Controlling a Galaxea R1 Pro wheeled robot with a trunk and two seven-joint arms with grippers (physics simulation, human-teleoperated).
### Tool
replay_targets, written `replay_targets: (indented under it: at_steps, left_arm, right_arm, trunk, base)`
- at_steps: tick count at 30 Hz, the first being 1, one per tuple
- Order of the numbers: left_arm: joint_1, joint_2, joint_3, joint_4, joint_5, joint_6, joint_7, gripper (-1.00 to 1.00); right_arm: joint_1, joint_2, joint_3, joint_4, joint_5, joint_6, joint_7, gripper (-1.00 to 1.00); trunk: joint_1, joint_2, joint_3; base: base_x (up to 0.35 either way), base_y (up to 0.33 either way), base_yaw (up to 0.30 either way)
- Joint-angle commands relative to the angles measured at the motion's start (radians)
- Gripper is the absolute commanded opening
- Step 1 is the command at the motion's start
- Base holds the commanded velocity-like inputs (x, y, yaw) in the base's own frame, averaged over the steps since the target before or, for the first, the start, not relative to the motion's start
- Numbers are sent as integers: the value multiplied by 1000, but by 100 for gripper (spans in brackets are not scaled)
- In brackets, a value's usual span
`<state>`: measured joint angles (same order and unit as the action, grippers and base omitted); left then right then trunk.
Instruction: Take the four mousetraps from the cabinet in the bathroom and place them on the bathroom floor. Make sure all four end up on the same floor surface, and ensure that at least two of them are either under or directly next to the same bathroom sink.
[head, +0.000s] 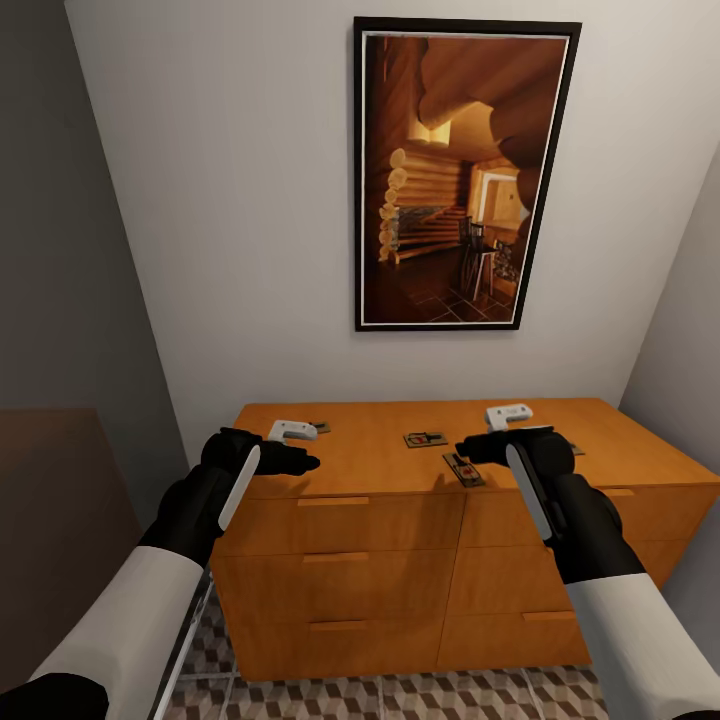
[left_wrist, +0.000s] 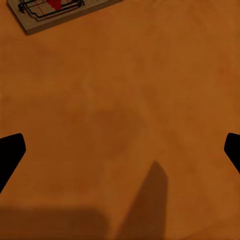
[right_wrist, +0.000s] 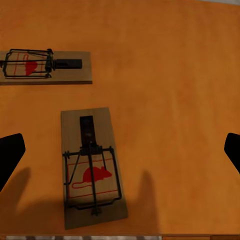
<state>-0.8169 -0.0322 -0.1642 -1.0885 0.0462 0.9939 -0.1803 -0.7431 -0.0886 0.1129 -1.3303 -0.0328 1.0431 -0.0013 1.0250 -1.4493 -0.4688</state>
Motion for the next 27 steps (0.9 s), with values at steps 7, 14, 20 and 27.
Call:
replay_targets:
  at_steps: [7, 14, 20, 27]
  left_arm:
    - [-1, 0, -1, -1, 4, 5, 2, 100]
    - [-1, 0, -1, -1, 4, 5, 2, 100]
    - [-1, 0, 0, -1, 4, 5, 1, 100]
    - [-1, 0, -1, -1, 4, 5, 1, 100]
  right_arm:
    - [-1, -2, 2, 46, -3, 4, 1, 100]
    - [-1, -2, 3, 90, 2, 4, 4, 100]
    - [-1, -2, 2, 102, 2, 4, 5, 100]
    - [-1, -2, 1, 106, 2, 4, 6, 100]
  trunk:
    - [0, -1, -1]
    - [0, -1, -1]
    - [0, -1, -1]
    - [0, -1, -1]
  base:
    - [0, 0, 0]
    - [0, 0, 0]
    - [0, 0, 0]
    - [0, 0, 0]
